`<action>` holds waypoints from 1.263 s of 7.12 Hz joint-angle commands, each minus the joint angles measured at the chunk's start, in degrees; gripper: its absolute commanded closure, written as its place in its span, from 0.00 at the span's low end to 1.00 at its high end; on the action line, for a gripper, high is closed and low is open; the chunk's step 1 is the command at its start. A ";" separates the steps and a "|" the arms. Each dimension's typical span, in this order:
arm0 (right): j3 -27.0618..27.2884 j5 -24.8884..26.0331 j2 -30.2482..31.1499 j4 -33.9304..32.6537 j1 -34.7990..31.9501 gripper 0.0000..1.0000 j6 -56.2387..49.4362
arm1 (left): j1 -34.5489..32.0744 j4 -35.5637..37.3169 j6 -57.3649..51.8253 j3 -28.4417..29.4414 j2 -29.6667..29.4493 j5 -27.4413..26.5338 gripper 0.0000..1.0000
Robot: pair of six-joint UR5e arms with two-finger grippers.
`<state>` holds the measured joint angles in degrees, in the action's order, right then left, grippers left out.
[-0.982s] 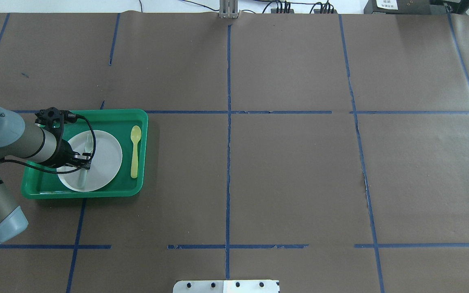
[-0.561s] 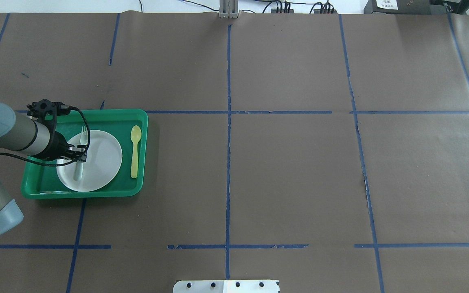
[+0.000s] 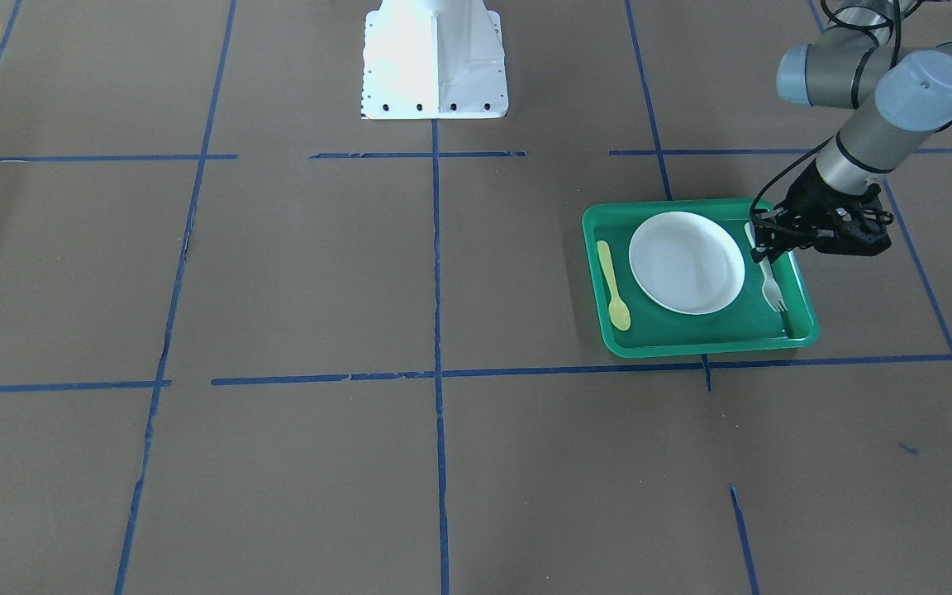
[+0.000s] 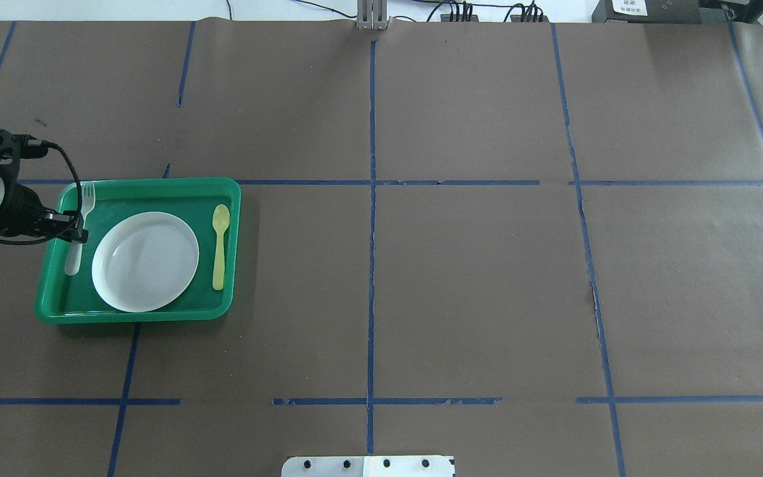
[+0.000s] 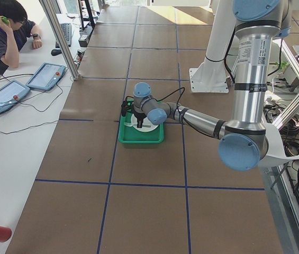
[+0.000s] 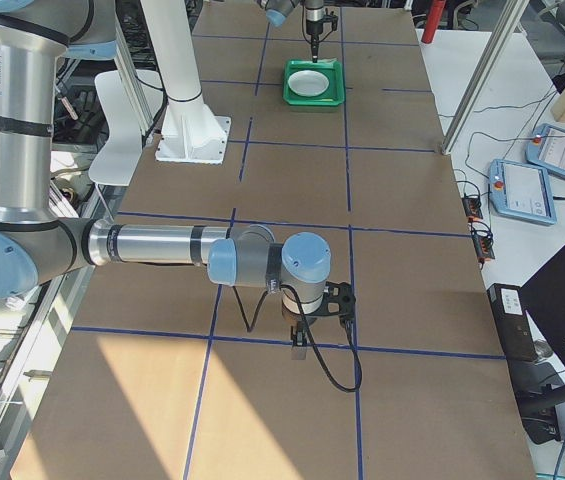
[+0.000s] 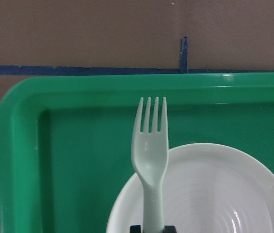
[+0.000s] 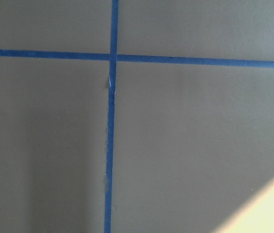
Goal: Place fork
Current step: 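Carry the fork off the plate and lay it beside the plate, then open the left gripper and withdraw it away from the tray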
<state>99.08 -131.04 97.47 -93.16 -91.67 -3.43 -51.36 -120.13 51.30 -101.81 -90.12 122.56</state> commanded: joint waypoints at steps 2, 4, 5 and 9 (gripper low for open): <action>-0.03 0.00 0.00 0.00 0.00 0.00 0.00 | 0.30 -3.01 1.16 1.52 1.26 0.31 1.00; 0.06 0.00 0.00 0.00 0.00 0.00 0.00 | 0.21 -2.83 3.61 1.87 1.35 0.31 0.00; -0.03 0.00 0.00 0.00 0.00 0.00 0.00 | 0.13 -2.83 3.90 1.70 1.35 0.40 0.00; 0.06 0.00 0.00 0.00 0.00 0.00 0.00 | -10.64 -2.13 -15.62 0.56 8.36 8.13 0.00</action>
<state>99.13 -131.04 97.47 -93.16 -91.67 -3.43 -56.95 -122.46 44.39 -101.24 -84.38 129.32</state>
